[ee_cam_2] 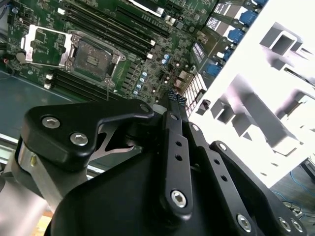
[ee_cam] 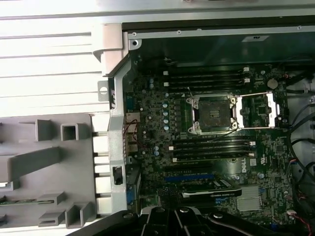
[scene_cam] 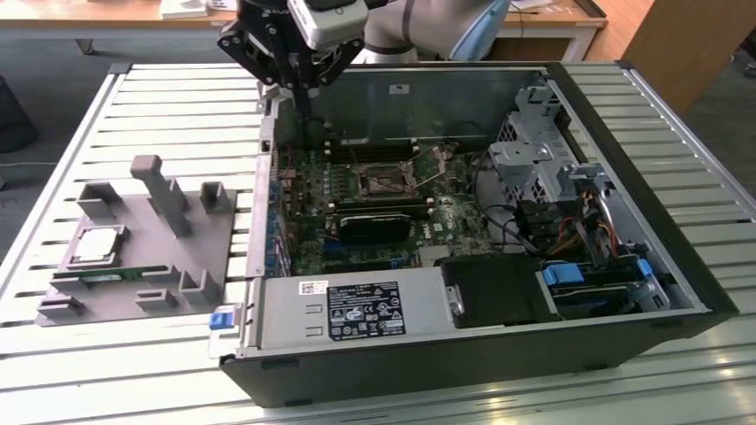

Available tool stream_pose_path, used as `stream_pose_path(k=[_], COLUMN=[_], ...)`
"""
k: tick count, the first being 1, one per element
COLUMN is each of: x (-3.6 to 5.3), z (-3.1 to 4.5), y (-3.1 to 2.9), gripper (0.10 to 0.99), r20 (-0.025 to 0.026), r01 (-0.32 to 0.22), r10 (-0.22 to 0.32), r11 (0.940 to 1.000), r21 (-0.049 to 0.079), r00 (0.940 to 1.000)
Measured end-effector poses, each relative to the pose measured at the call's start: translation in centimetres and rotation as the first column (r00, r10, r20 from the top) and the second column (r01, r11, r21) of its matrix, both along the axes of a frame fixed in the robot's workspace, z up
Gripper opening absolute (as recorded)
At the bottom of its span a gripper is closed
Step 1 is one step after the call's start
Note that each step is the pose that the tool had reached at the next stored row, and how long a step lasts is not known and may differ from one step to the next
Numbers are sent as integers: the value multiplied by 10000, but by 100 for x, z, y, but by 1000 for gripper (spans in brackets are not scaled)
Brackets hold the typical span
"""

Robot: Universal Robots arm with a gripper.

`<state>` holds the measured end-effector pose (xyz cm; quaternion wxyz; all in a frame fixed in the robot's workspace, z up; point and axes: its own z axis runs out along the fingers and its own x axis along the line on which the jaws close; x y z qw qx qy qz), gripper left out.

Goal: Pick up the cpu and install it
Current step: 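Reach for the cpu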

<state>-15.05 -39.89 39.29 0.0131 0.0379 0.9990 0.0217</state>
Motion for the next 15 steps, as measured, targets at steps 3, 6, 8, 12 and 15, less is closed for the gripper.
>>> stream_pose_path(k=[3,6,8,12,15], x=[-20,-42,-58,-89,-110], z=[0,-1,-1,-2,-2], y=[0,0,0,0,0], gripper=[106,106,106,106,106], r20=[0,0,0,1,0], r01=[0,0,0,-1,-1], r10=[0,0,0,1,1], r11=[10000,10000,10000,10000,10000], r21=[0,0,0,1,0], r00=[10000,10000,10000,10000,10000])
